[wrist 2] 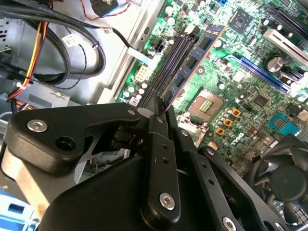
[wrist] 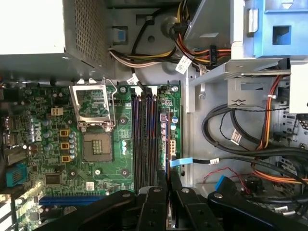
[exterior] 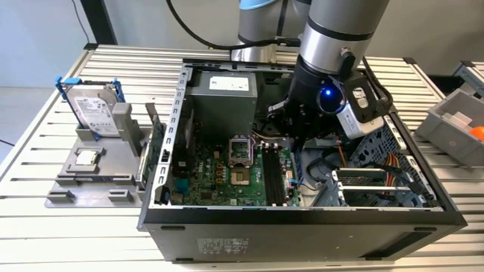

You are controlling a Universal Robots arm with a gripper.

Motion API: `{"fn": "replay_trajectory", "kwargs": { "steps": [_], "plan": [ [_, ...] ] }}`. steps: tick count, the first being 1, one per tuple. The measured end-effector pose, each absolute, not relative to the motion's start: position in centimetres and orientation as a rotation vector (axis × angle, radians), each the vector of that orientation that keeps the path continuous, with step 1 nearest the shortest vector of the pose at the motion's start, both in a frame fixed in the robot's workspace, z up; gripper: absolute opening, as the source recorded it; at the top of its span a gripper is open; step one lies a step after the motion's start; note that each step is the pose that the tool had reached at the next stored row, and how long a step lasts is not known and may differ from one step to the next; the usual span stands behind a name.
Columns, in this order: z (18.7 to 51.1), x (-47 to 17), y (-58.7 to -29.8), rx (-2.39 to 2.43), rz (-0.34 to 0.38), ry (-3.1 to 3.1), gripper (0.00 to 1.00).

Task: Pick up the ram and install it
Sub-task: 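Insert the ram into the slot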

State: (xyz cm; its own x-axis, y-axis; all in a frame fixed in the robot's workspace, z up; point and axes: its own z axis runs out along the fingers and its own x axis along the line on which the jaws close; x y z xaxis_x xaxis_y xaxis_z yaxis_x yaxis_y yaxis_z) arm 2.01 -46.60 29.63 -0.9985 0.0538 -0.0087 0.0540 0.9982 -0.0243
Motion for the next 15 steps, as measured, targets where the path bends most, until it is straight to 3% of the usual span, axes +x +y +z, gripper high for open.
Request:
{"fn": "replay_trajectory", "kwargs": {
  "steps": [15],
  "plan": [
    [27.5, 2.0, -46.6, 0.076, -0.041, 3.104, 0.00]
  ]
}}
